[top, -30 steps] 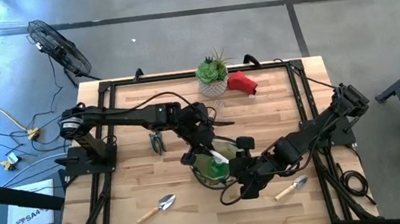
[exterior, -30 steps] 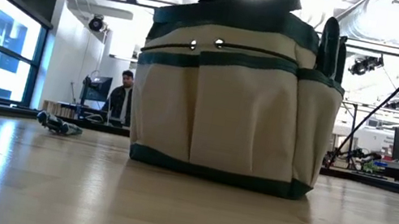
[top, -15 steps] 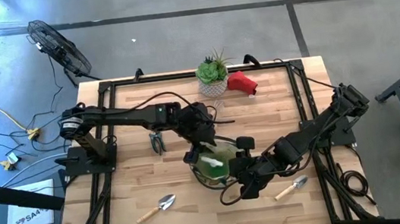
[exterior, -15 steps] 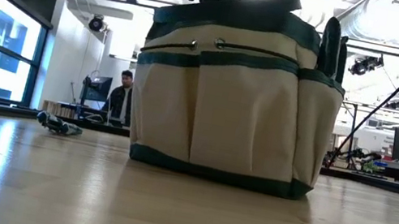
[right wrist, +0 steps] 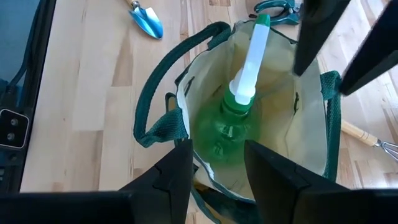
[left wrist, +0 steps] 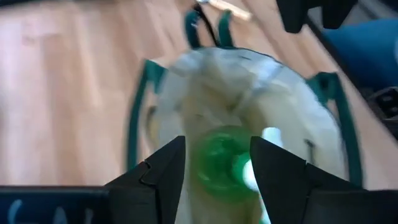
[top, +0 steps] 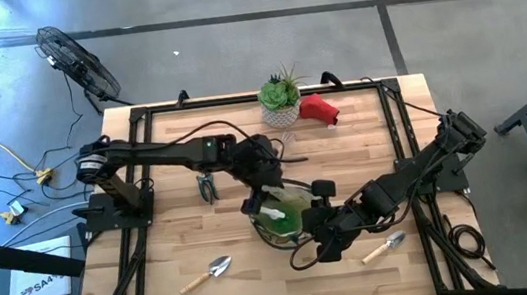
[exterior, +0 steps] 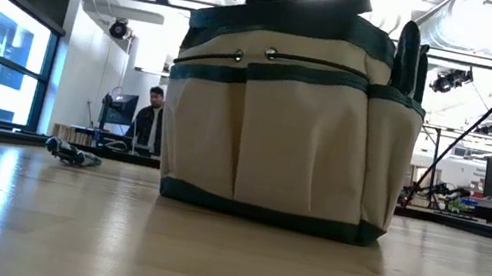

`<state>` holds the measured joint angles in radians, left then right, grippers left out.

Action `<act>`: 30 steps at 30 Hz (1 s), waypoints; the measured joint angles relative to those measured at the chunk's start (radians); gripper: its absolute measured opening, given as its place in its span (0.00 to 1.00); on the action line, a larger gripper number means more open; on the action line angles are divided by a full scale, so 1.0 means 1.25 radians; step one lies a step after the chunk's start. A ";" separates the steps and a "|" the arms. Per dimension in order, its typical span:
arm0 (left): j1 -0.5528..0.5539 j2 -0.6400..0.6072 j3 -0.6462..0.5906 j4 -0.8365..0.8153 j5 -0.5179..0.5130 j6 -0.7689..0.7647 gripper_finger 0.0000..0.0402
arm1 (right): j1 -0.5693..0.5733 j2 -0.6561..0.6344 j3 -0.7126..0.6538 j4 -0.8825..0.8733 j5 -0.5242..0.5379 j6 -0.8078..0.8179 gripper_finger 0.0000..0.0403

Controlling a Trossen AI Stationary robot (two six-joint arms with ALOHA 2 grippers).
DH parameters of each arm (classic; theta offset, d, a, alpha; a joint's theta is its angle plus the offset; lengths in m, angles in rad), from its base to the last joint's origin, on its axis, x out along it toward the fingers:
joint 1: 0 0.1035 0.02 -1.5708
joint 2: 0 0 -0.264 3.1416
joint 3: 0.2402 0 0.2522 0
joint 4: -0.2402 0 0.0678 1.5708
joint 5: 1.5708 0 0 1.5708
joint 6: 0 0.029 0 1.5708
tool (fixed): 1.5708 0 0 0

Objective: Pick & Place Garden tools in Gardening bag
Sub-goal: Put the right brown trowel into the gardening bag

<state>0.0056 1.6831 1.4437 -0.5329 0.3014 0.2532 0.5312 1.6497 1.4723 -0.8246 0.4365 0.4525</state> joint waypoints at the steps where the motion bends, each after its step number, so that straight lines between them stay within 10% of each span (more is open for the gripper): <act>1: 0.000 -0.007 0.000 0.002 -0.022 0.006 0.44 | 0.000 0.000 0.000 -0.003 0.001 0.000 0.34; 30: 0.001 -0.229 0.001 -0.238 -0.274 -0.208 0.44 | -0.008 0.000 0.000 -0.017 0.070 0.039 0.34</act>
<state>0.0063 1.3968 1.4452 -0.8304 -0.0406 -0.0071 0.5209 1.6497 1.4723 -0.8464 0.5241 0.5018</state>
